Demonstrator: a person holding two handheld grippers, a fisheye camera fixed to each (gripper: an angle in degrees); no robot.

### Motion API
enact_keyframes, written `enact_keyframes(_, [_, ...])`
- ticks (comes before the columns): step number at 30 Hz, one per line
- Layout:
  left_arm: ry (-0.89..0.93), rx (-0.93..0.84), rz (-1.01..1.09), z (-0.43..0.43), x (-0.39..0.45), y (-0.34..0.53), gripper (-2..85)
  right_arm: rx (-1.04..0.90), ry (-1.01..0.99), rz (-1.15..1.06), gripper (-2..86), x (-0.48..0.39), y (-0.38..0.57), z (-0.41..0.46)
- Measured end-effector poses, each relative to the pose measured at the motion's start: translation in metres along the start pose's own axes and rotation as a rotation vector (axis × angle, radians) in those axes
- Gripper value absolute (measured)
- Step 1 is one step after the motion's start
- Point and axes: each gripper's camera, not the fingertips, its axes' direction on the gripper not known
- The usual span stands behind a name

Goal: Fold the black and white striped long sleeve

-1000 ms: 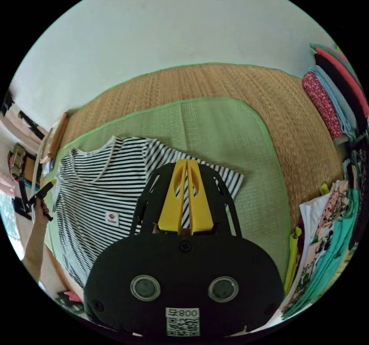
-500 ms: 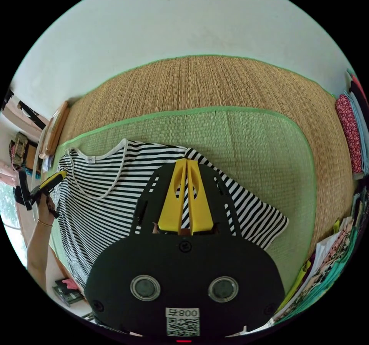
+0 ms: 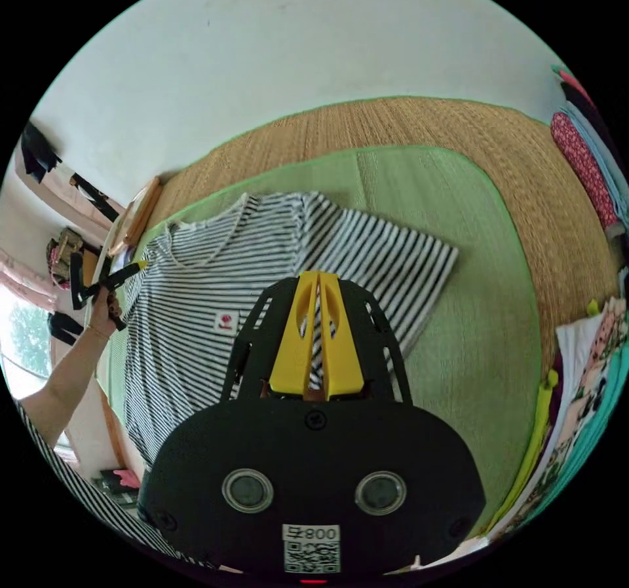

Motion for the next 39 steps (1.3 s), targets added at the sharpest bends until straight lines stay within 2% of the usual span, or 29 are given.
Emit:
enact_keyframes(4, [0.044, -0.006, 0.086, -0.007, 0.048, -0.011, 0.3, 0.007, -0.096, 0.014, 0.4, 0.024, 0.035, 0.002])
enact_keyframes(7, [0.159, 0.016, 0.197, -0.013, 0.101, -0.029, 0.7, 0.093, -0.066, 0.019, 1.0, 0.031, 0.063, -0.019])
enact_keyframes(12, [0.355, -0.076, 0.455, 0.008, 0.225, -0.070, 3.9, 0.147, -0.042, 0.072, 6.0, 0.045, 0.124, -0.026])
enact_keyframes(16, [0.408, -0.135, 0.583, 0.028, 0.309, -0.093, 6.5, 0.156, -0.063, 0.081, 7.3, 0.052, 0.151, -0.015])
enact_keyframes(20, [0.367, -0.193, 0.702, 0.048, 0.390, -0.118, 8.0, 0.173, -0.027, 0.066, 7.3, 0.059, 0.172, -0.012])
enact_keyframes(27, [0.231, -0.258, 0.835, 0.073, 0.487, -0.148, 9.3, 0.104, -0.100, 0.045, 5.8, 0.071, 0.180, 0.013])
enact_keyframes(33, [0.056, -0.286, 0.938, 0.085, 0.540, -0.151, 6.9, 0.094, -0.160, 0.040, 3.0, 0.086, 0.187, 0.023])
enact_keyframes(39, [0.081, -0.269, 0.953, 0.074, 0.560, -0.153, 1.2, 0.091, -0.202, 0.057, 0.9, 0.098, 0.194, 0.031])
